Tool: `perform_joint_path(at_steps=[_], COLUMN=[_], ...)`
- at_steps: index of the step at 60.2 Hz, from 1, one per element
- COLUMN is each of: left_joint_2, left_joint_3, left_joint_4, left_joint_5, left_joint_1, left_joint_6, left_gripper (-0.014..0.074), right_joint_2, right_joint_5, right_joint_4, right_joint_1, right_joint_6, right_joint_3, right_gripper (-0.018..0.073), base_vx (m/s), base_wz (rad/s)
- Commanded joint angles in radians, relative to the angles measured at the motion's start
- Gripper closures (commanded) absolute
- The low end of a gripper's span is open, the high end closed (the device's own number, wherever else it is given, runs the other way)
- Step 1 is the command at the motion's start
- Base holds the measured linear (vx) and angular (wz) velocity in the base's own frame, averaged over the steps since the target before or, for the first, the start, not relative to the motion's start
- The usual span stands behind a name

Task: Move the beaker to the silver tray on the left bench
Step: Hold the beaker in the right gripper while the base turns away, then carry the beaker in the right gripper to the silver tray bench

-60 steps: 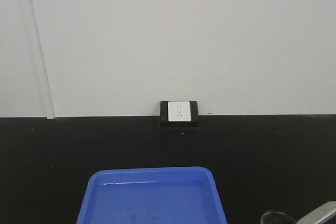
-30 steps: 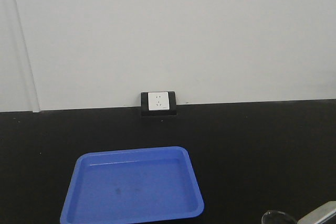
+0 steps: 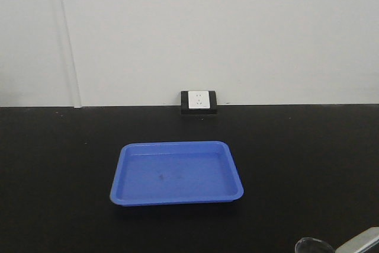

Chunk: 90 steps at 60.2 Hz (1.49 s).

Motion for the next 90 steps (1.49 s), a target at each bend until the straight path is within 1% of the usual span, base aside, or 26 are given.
perform_joint_path(at_steps=[1,44,69,90], left_joint_2=[-0.007,-0.007,-0.007,-0.007], left_joint_3=[0.020,0.020,0.020,0.020], left_joint_4=[-0.003,-0.003,-0.003,-0.003], left_joint_5=[-0.075,-0.075,-0.075,-0.075], left_joint_1=[-0.004,-0.004,-0.004,-0.004], left_joint_6=[-0.002,-0.002,-0.002,-0.002], left_gripper=[0.0595,0.0595,0.0595,0.0595], right_joint_2=[-0.013,-0.013,-0.013,-0.013], right_joint_5=[-0.056,-0.056,-0.056,-0.056], right_joint_4=[-0.004,-0.004,-0.004,-0.004], right_joint_1=[0.000,0.000,0.000,0.000], right_joint_6=[-0.001,-0.001,-0.001,-0.001], right_joint_3=[-0.027,-0.027,-0.027,-0.027], right_gripper=[0.0570,0.0570,0.0570,0.0570], base_vx=[-0.31,-0.32,-0.29,-0.24], base_wz=[0.27,0.35,0.55,0.69])
